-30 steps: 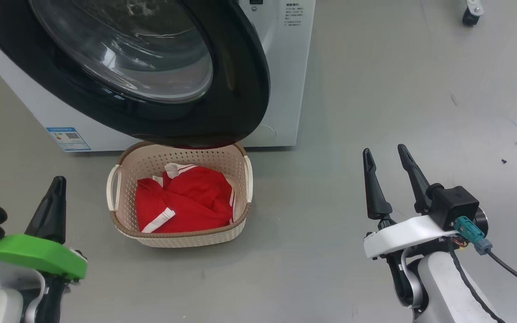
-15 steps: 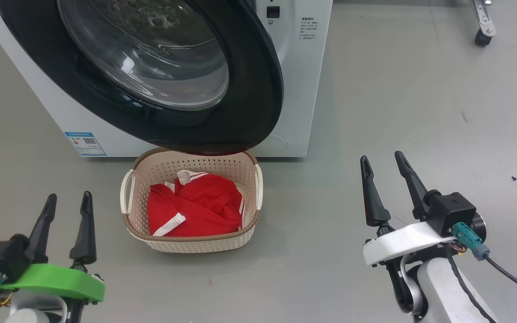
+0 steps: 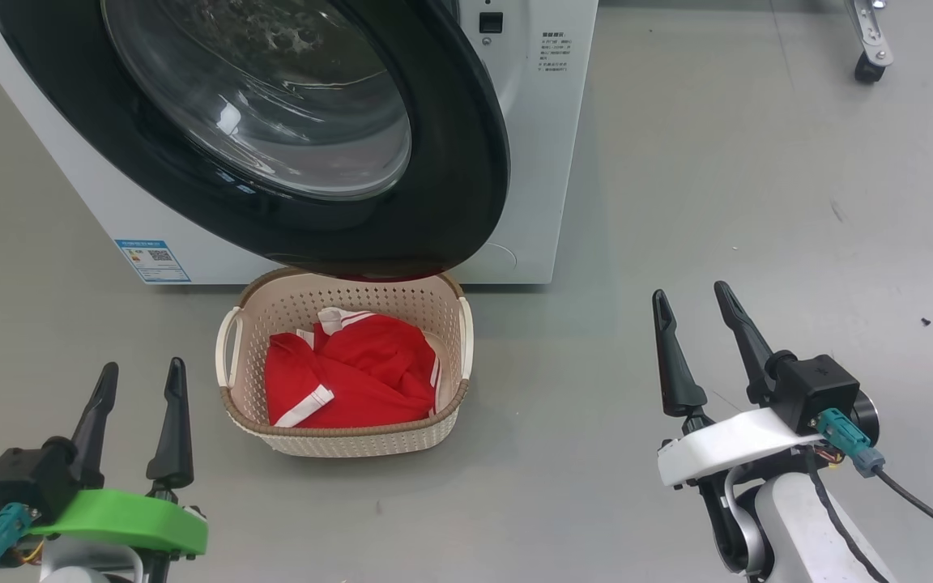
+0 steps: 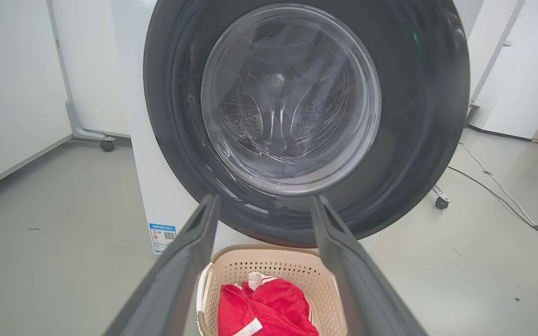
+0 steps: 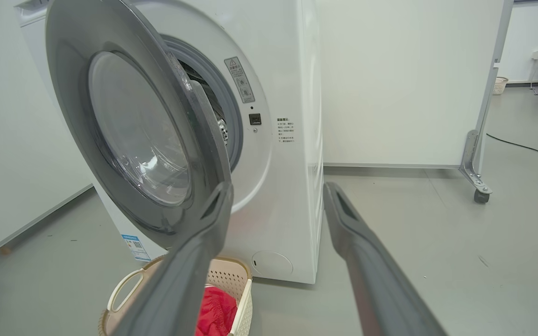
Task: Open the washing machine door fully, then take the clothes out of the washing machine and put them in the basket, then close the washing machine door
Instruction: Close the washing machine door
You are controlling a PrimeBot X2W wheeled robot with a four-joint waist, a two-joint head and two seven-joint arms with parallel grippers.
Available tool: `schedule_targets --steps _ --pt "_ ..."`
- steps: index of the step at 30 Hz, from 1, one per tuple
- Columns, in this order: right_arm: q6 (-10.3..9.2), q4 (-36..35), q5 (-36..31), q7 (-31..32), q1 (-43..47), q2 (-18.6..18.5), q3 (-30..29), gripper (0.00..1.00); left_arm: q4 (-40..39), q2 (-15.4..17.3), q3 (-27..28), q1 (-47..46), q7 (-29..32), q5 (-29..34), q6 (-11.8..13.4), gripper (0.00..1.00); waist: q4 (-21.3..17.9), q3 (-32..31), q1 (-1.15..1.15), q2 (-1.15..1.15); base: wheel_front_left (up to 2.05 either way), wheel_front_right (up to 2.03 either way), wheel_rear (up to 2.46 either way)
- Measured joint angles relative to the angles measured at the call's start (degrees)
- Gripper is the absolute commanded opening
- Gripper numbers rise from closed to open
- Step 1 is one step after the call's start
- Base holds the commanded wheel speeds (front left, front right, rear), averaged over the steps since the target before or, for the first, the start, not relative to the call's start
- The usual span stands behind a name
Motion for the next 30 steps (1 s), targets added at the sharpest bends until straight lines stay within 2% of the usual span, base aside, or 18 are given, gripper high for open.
schedule_targets --steps 30 --pt "1.16 0.0 -0.7 0.0 0.0 0.1 -0.3 1.0 0.8 -1.2 -0.2 0.2 -1.0 2.1 0.0 1.0 -0.1 -0.3 0.0 0.0 0.0 0.0 0.0"
